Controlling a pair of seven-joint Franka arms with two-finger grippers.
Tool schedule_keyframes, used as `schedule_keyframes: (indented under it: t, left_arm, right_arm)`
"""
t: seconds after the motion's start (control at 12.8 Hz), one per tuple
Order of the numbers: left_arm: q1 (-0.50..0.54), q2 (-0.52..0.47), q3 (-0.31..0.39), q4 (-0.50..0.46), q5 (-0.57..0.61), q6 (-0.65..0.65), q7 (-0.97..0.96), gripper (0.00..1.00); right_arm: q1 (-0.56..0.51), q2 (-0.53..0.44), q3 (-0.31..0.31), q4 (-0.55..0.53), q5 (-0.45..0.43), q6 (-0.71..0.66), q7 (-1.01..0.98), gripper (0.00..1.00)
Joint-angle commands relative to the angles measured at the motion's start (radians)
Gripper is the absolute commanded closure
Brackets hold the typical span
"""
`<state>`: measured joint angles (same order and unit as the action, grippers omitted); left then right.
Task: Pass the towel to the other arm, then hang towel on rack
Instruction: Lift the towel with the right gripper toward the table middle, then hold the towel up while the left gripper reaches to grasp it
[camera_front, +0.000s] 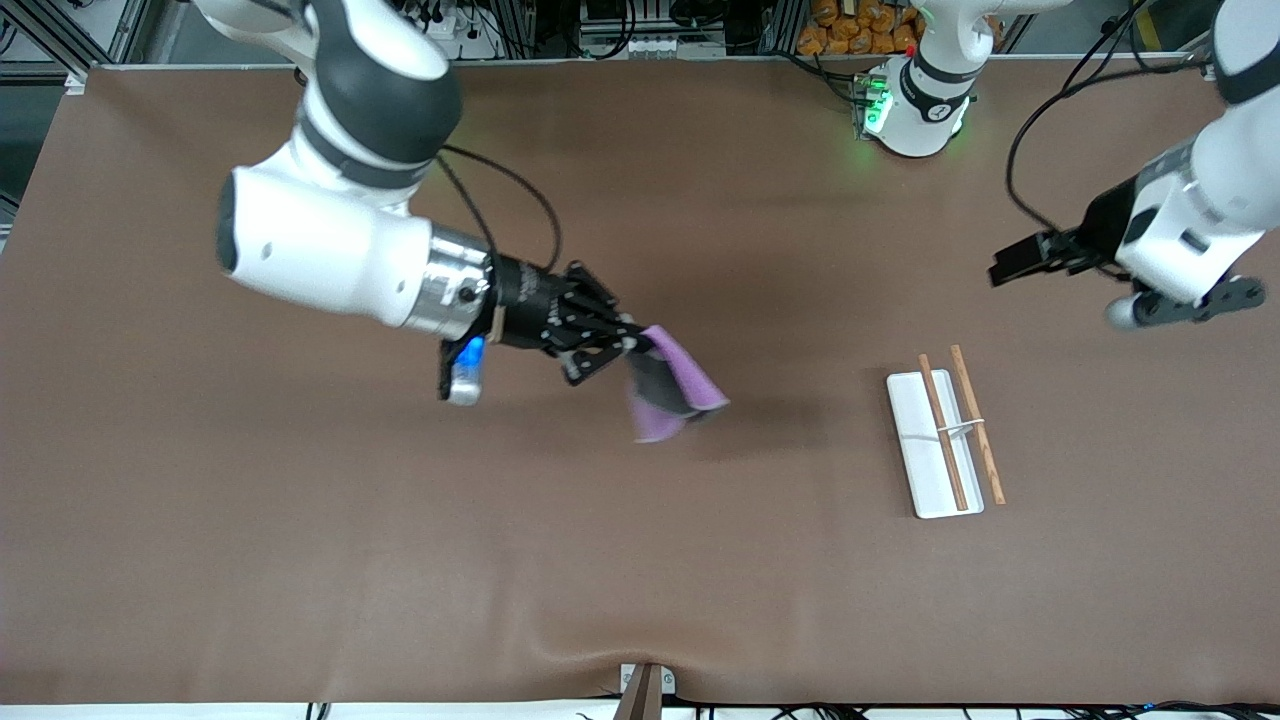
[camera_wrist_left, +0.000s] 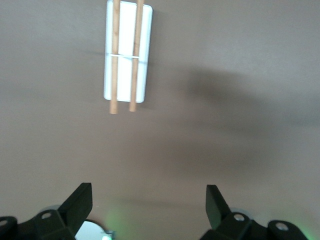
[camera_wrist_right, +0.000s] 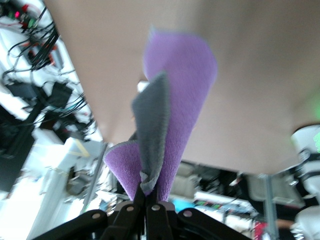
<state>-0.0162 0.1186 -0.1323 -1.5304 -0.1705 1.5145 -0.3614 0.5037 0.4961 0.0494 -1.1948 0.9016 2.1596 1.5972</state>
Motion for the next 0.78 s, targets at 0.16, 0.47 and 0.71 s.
schedule_keyframes:
  t: [0.16, 0.47, 0.71]
  left_arm:
    - [-0.002, 0.156, 0.002, 0.096, -0.142, 0.028, -0.036, 0.0]
    - [-0.005, 0.281, 0.002, 0.098, -0.366, 0.114, -0.101, 0.0]
    - [-0.004, 0.372, 0.002, 0.098, -0.477, 0.164, -0.14, 0.0]
  right_arm:
    - [0.091, -0.01, -0.016, -0.02, 0.05, 0.202, 0.066, 1.0]
    - [0.118, -0.004, -0.017, -0.025, 0.048, 0.235, 0.069, 1.0]
    - [0.118, -0.001, -0.017, -0.025, 0.048, 0.235, 0.069, 1.0]
